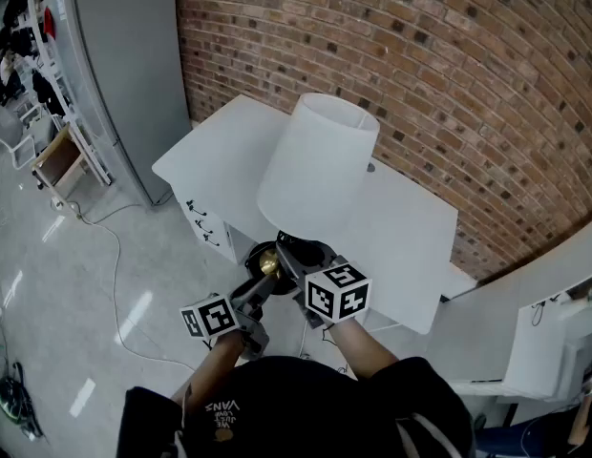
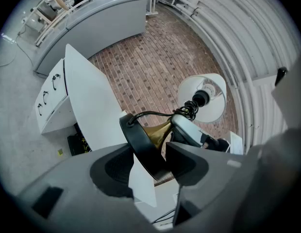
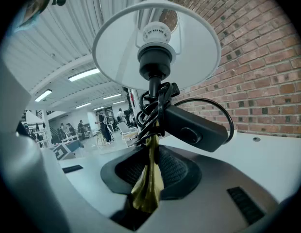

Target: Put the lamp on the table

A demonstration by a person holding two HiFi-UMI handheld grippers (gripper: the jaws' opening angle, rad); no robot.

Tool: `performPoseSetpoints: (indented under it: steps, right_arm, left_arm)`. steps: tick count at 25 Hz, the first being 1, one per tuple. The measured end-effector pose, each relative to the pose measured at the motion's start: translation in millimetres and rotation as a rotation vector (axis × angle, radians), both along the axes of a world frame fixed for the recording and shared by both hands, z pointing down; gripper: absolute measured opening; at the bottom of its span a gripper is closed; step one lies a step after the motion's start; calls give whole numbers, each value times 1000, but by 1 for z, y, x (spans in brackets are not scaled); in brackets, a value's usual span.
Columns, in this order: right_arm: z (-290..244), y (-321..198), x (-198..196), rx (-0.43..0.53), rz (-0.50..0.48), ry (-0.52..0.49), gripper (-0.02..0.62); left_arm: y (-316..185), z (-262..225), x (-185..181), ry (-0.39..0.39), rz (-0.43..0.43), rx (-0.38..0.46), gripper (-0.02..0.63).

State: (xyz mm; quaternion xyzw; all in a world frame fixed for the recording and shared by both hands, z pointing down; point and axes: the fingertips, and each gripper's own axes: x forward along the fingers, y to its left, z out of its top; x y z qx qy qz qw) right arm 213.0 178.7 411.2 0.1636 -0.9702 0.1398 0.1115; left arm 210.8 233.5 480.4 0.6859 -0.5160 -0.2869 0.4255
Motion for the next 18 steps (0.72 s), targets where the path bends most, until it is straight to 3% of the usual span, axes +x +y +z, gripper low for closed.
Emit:
performPoseSetpoints:
  steps: [10,18]
  right_arm:
    - [12,-1,-23,-37,31,-13,84]
    - [18,-39,-58,-13,6,-1,83]
  left_arm:
    - [1,9,-29,8,20,-3,204]
    - [-38,19,-59,18,10,0,204]
